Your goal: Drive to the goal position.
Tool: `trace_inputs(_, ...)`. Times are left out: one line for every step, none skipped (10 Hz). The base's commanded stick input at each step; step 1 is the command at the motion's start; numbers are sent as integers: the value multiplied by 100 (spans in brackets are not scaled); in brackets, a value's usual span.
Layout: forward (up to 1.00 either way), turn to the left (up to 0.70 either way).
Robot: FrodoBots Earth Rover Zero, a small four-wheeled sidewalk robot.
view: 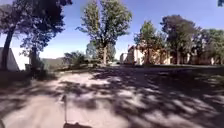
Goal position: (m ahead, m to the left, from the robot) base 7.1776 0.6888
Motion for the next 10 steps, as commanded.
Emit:
trace_inputs(45,0)
trace_inputs(45,0)
trace_inputs(45,0)
trace_inputs(45,0)
trace_inputs(45,0)
trace_inputs(45,0)
trace_inputs(45,0)
trace_inputs(45,0)
trace_inputs(45,0)
trace_inputs(45,0)
